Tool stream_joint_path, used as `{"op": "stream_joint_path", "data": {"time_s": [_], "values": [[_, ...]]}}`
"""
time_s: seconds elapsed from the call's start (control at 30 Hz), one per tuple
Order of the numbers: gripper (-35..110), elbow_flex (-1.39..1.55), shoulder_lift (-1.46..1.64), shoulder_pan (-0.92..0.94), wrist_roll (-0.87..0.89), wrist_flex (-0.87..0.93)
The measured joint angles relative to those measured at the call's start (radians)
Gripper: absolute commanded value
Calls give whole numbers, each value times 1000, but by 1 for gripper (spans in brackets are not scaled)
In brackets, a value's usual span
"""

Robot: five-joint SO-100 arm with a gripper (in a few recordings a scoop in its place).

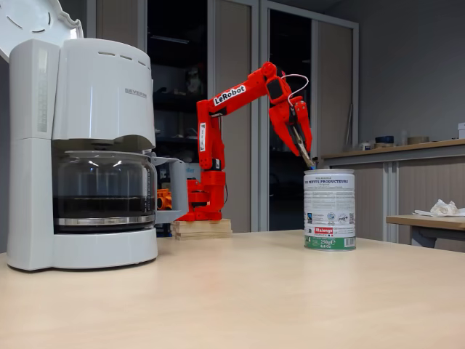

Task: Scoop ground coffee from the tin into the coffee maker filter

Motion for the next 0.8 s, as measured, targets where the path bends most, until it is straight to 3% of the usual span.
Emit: {"op": "stream_joint_path", "data": {"time_s": [0.43,0.8], "values": [[0,8,-121,-81,-57,-11],[0,-2,-239,-166,14,-80]]}}
